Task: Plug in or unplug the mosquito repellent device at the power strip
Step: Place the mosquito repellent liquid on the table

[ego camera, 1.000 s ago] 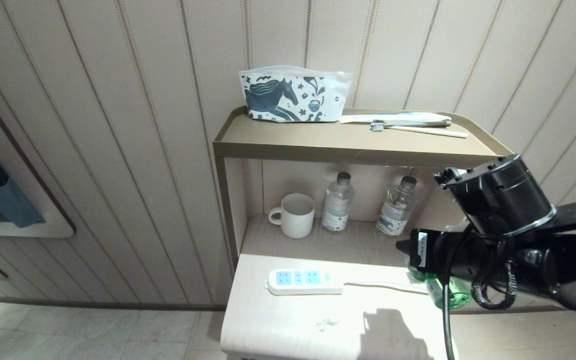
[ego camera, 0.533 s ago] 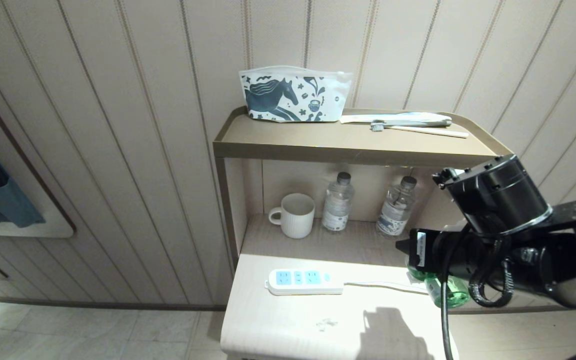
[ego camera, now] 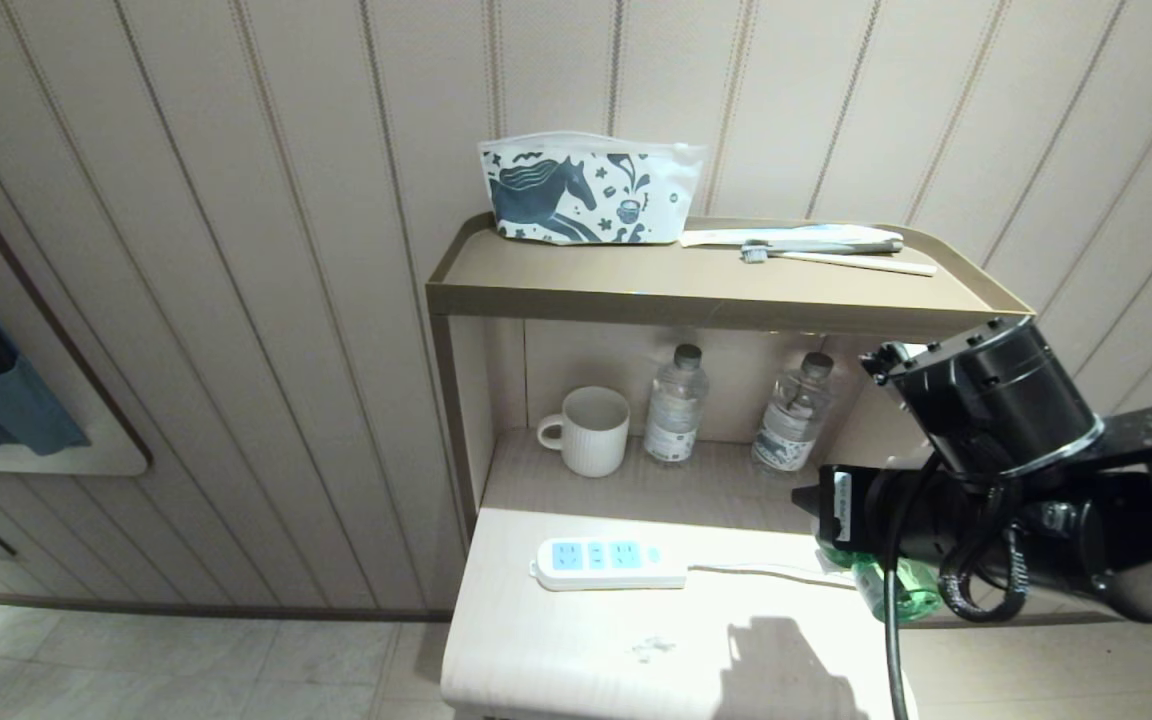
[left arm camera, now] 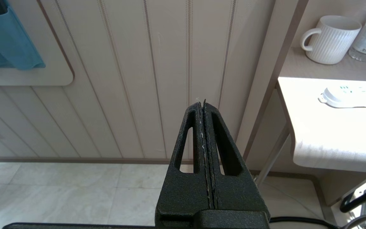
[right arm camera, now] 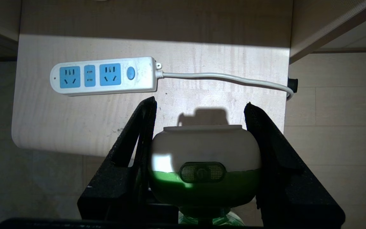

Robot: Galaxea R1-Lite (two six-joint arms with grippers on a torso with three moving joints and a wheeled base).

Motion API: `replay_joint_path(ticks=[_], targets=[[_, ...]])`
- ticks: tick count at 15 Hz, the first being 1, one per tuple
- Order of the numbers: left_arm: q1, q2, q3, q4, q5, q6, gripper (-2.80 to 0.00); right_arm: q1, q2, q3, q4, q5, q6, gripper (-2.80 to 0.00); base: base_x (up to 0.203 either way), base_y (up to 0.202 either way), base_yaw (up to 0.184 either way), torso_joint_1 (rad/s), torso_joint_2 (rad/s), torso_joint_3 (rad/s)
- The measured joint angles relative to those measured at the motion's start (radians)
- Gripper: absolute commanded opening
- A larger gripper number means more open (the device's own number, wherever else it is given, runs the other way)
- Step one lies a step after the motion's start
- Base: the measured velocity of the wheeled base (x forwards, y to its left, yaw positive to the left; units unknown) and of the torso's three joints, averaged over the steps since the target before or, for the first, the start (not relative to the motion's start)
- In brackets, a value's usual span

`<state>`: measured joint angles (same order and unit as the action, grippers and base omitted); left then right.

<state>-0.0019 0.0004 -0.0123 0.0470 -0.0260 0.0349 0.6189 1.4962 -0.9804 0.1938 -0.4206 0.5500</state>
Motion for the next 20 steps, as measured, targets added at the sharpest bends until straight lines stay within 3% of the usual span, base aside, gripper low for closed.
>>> replay_joint_path(ticks=[12,20], targets=[[0.000,0.000,0.000,0.000,0.000,0.000,-2.80,0.005,0.005,-0.013,-0.001,-0.001,0.001,-2.80,0.000,0.000,0.000,-0.003,0.01,0.003],[0.000,0.000,0.000,0.000,0.000,0.000,-2.80,0.005,0.005,-0.014,-0.001,-0.002,0.000,-2.80,0.000,0.000,0.000,-0.201,0.44,0.236]])
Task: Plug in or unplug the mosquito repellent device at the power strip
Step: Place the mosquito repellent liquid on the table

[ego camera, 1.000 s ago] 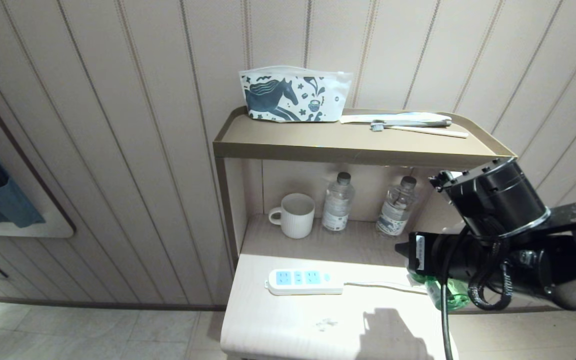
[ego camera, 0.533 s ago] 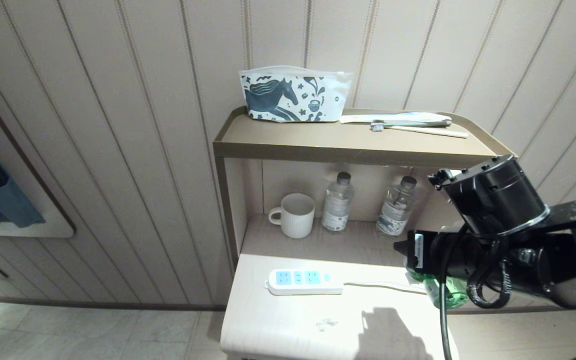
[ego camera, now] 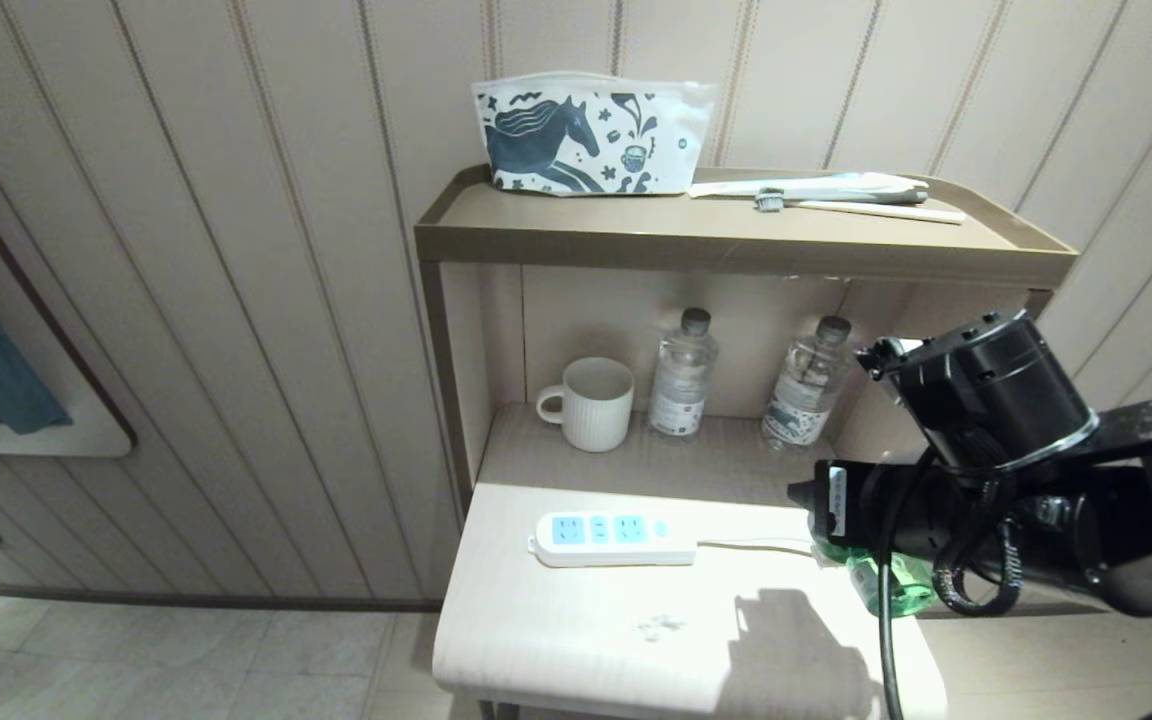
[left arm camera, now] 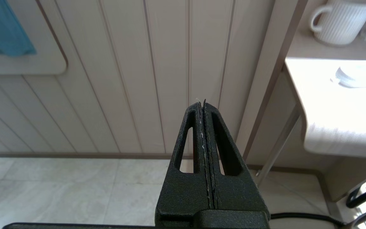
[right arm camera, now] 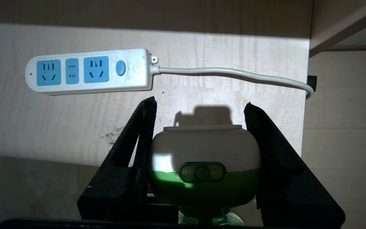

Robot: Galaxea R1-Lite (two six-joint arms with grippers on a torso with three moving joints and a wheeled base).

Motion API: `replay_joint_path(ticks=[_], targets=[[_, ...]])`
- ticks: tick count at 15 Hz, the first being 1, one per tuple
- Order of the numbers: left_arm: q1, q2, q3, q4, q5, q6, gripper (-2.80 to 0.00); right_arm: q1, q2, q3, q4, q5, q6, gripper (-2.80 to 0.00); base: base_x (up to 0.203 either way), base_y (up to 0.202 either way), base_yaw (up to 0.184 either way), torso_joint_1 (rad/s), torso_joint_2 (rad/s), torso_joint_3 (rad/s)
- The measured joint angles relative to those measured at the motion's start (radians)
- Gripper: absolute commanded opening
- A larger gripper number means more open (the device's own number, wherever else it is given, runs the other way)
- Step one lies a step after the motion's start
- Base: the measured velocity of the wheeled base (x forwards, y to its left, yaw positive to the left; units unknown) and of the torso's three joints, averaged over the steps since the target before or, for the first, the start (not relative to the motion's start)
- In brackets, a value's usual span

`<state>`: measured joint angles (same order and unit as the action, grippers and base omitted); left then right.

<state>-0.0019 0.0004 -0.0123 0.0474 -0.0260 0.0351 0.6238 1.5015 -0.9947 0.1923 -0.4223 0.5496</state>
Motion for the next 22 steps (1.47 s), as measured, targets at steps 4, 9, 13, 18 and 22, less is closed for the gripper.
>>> replay_joint_path(ticks=[4,9,13,18,22], targets=[[0.000,0.000,0.000,0.000,0.000,0.000,-2.80,0.000,-0.007,-0.003,0.000,0.000,-0.013,-2.80,0.000,0.000,0.000,-0.239,0.55,0.301],[0.000,0.000,0.000,0.000,0.000,0.000,-2.80,0.000,-0.010,-0.008,0.000,0.000,-0.014,-2.80,0.000,0.000,0.000,-0.224,0.52,0.293],[0.001,0.000,0.000,0.000,0.000,0.000,-2.80,0.000,-0.017,-0.016,-0.005,-0.003,-0.016,-2.80,0.000,0.000,0.000,-0.194,0.47,0.274],[0.001,0.000,0.000,0.000,0.000,0.000,-2.80,0.001,-0.075,-0.009,-0.112,-0.003,-0.097,-2.80,0.000,0.000,0.000,-0.036,0.10,0.060],[0.000,0.000,0.000,0.000,0.000,0.000,-2.80,0.001,-0.127,0.017,-0.225,-0.074,-0.220,-2.80,0.000,0.000,0.000,0.000,0.00,0.000]])
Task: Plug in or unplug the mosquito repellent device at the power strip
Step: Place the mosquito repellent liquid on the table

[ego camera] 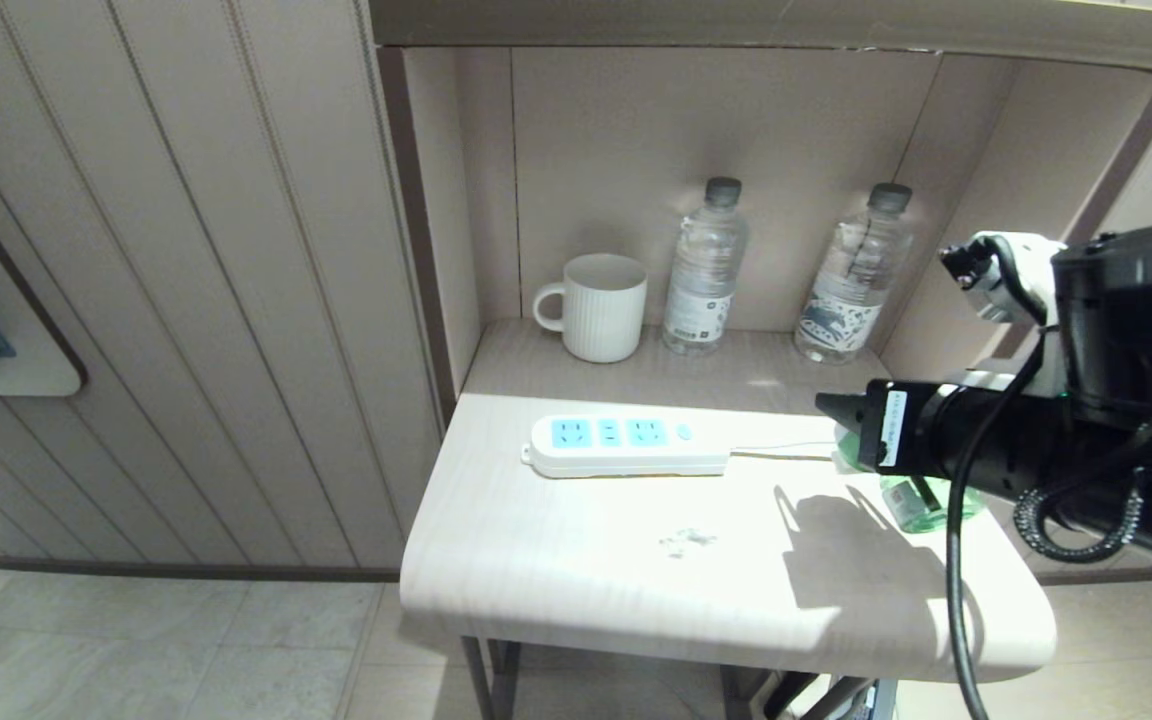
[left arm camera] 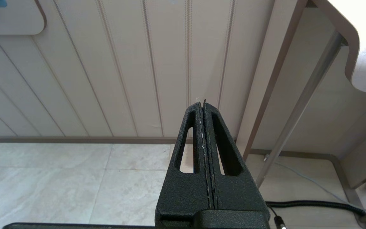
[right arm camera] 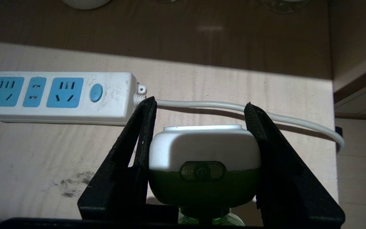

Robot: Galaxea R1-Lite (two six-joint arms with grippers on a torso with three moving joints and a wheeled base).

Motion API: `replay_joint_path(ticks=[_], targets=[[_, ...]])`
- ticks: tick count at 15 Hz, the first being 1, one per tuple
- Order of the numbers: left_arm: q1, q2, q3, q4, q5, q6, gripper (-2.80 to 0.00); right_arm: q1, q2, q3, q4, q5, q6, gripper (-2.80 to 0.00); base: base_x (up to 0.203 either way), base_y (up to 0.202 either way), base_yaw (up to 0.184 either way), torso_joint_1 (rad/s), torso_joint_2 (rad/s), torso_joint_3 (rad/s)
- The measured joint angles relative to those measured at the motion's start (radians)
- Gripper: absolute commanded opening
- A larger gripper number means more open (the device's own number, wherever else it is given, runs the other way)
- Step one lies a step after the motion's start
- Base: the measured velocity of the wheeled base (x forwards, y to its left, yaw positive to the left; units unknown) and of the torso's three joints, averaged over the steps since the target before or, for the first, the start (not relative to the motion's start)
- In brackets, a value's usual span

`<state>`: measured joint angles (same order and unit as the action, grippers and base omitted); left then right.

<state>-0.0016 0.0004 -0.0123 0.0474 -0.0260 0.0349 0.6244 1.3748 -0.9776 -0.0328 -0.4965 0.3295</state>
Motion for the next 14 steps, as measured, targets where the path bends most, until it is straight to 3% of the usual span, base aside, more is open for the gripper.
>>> replay_joint_path(ticks=[4,8,12,14], targets=[[0.000,0.000,0.000,0.000,0.000,0.000,-2.80,0.006,-0.015,0.137,-0.268,-0.122,-0.125,-2.80,0.000,0.000,0.000,0.000,0.00,0.000],[0.000,0.000,0.000,0.000,0.000,0.000,-2.80,0.031,0.031,0.385,-0.784,-0.239,-0.312,-2.80,0.000,0.000,0.000,0.000,0.00,0.000],[0.000,0.000,0.000,0.000,0.000,0.000,-2.80,0.049,0.149,0.567,-1.332,-0.285,-0.509,-2.80,0.000,0.000,0.000,0.000,0.00,0.000],[0.000,0.000,0.000,0.000,0.000,0.000,-2.80,0.049,0.200,0.629,-1.473,-0.308,-0.522,-2.80,0.000,0.000,0.000,0.000,0.00,0.000]])
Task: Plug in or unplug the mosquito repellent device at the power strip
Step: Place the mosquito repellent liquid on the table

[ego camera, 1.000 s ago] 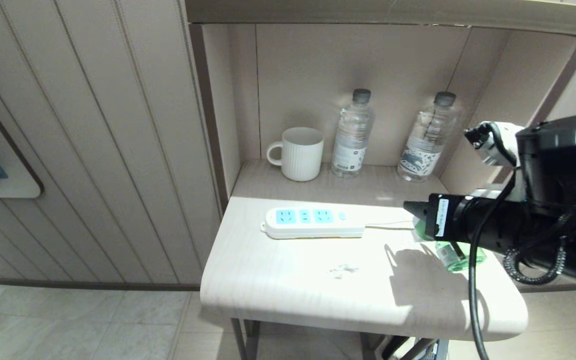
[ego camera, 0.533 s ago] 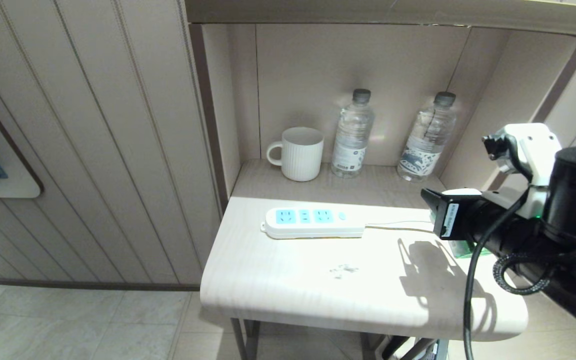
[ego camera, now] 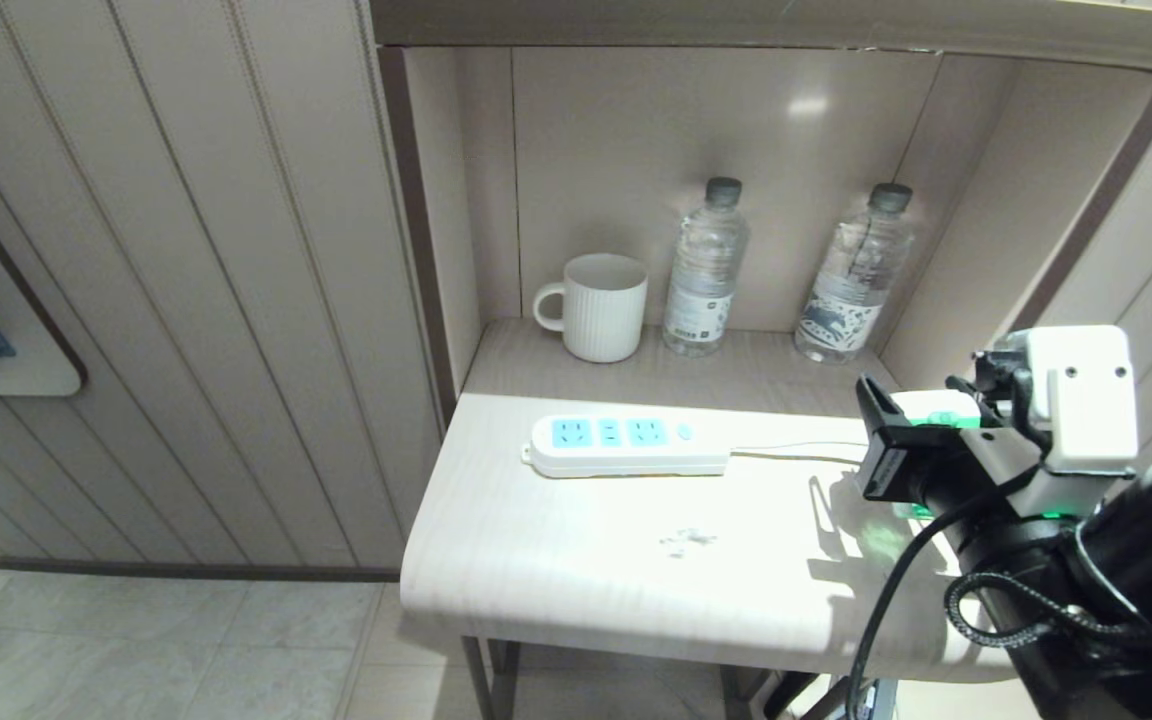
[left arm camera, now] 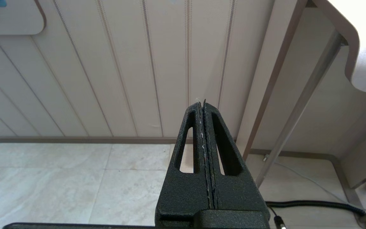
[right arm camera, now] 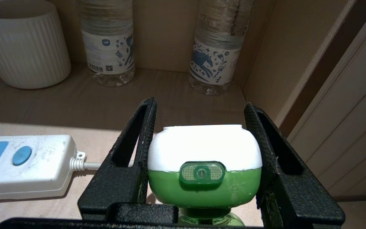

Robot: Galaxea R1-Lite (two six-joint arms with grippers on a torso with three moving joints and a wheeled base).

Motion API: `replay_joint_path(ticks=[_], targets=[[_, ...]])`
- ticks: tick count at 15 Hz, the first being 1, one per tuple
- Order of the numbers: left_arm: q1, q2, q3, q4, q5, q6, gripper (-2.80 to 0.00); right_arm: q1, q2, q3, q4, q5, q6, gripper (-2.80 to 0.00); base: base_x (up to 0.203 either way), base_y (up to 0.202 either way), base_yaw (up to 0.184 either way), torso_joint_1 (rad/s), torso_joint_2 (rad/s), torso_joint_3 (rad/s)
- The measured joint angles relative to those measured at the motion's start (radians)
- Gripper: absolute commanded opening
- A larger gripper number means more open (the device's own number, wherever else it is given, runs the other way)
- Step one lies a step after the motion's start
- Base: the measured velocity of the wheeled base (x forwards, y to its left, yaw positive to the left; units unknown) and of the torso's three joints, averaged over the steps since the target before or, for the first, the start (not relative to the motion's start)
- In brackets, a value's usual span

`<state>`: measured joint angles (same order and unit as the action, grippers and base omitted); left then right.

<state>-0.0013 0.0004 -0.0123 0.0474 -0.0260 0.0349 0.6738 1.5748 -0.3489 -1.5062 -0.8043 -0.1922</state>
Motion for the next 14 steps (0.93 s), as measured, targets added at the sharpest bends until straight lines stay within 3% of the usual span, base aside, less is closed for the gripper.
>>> replay_joint_path(ticks=[4,14], targets=[[0.000,0.000,0.000,0.000,0.000,0.000,-2.80,-0.002,0.060,0.021,-0.016,-0.001,0.008,-2.80,0.000,0.000,0.000,0.000,0.00,0.000],[0.000,0.000,0.000,0.000,0.000,0.000,-2.80,-0.023,0.217,-0.112,-0.016,-0.001,0.016,-2.80,0.000,0.000,0.000,0.000,0.00,0.000]])
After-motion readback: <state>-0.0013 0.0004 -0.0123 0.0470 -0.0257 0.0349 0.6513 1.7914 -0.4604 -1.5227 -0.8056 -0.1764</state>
